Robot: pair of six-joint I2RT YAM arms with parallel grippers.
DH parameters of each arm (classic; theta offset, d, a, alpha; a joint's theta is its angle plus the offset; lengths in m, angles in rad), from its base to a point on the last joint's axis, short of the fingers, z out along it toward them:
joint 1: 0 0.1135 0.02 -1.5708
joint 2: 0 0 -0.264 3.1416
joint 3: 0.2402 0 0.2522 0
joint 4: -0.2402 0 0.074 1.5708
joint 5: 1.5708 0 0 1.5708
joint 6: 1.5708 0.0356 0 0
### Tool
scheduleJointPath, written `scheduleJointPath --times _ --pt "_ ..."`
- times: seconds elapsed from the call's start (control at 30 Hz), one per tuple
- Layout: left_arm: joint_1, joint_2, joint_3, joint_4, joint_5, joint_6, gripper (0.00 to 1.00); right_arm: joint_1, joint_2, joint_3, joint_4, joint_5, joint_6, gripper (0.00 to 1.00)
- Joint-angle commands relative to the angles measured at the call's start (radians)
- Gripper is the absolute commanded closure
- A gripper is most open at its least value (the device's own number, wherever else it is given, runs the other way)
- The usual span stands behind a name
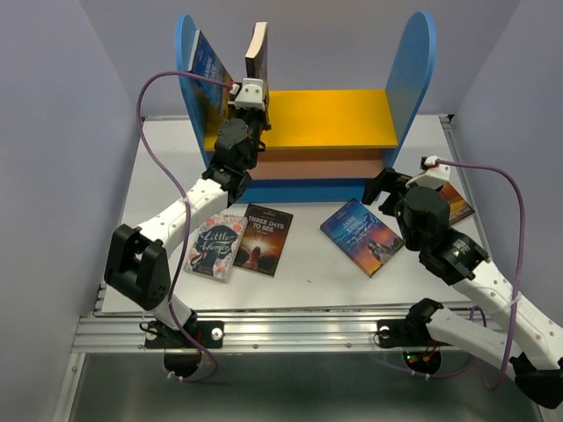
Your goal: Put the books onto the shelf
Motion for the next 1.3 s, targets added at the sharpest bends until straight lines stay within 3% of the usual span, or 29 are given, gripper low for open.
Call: scheduleJointPath --times 0.0,0.37,0.63,0.73,0.9,1.0,1.27 --pt "0.018 -0.010 0.067 0.258 -0.046 0.008 1.00 0.001 -0.003 0.008 0.017 0.021 -0.016 0.00" --pt "0.044 0.013 -0.028 0.444 -0.178 0.059 1.00 0.001 -0.011 -0.004 0.017 0.038 -0.030 0.00" --pt "0.061 0.015 -0.038 0.426 -0.185 0.043 1.00 0.001 -0.016 -0.010 0.017 0.038 -0.037 0.00" --pt "0.064 0.011 -0.051 0.423 -0.201 0.033 0.94 0.001 -0.017 -0.010 0.017 0.041 -0.044 0.00" --pt "0.064 0.005 -0.059 0.387 -0.202 0.016 0.57 0.001 -0.016 -0.010 0.017 0.038 -0.050 0.00" --pt "0.064 0.001 -0.061 0.364 -0.208 0.011 0.48 0.001 -0.014 -0.013 0.017 0.027 -0.045 0.00" --pt "0.064 -0.044 -0.082 0.309 -0.195 -0.027 0.43 0.001 -0.014 -0.015 0.017 0.015 -0.041 0.00"
